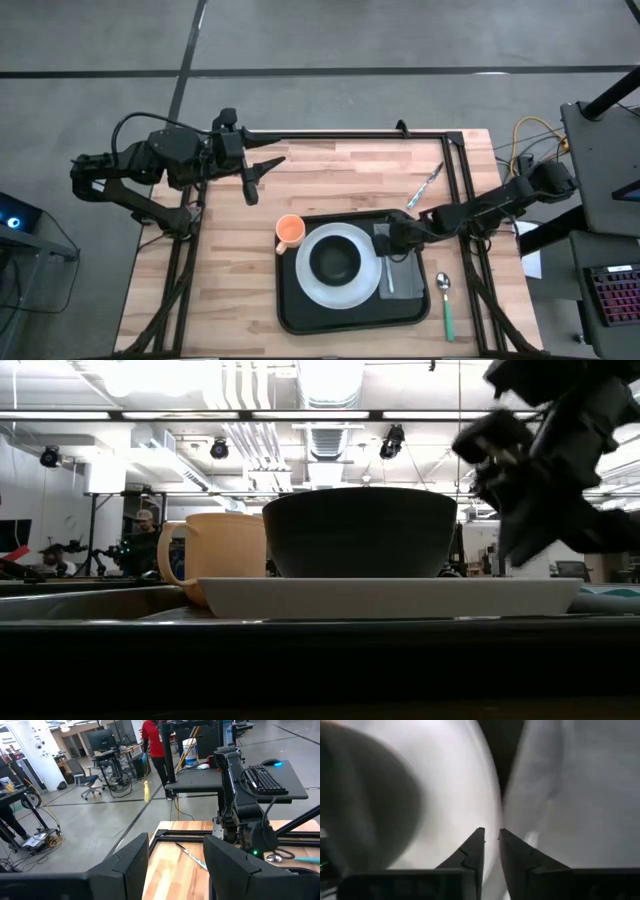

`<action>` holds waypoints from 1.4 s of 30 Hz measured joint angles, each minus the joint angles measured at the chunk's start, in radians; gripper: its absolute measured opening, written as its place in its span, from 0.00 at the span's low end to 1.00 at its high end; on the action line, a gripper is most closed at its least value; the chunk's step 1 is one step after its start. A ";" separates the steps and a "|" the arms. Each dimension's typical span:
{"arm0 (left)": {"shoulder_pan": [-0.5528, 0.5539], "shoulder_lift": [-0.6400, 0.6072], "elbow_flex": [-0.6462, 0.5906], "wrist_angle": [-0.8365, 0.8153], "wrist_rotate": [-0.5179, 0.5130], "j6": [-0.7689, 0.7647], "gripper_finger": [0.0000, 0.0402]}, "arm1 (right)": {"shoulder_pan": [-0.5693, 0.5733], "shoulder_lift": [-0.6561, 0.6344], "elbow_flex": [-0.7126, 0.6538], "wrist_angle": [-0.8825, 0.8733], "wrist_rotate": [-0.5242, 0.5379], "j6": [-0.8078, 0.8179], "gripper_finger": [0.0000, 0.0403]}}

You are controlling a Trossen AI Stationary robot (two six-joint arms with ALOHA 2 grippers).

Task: Set up tray
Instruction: Adjust the white plate on the black tray

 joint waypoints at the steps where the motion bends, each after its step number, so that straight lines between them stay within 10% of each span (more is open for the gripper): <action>1: 0.000 0.000 0.000 0.000 0.000 0.000 0.42 | -0.001 0.017 -0.002 -0.003 0.000 -0.006 0.10; 42: 0.000 0.019 0.000 0.005 0.004 0.000 0.42 | 0.000 0.018 -0.004 0.003 0.036 -0.072 0.02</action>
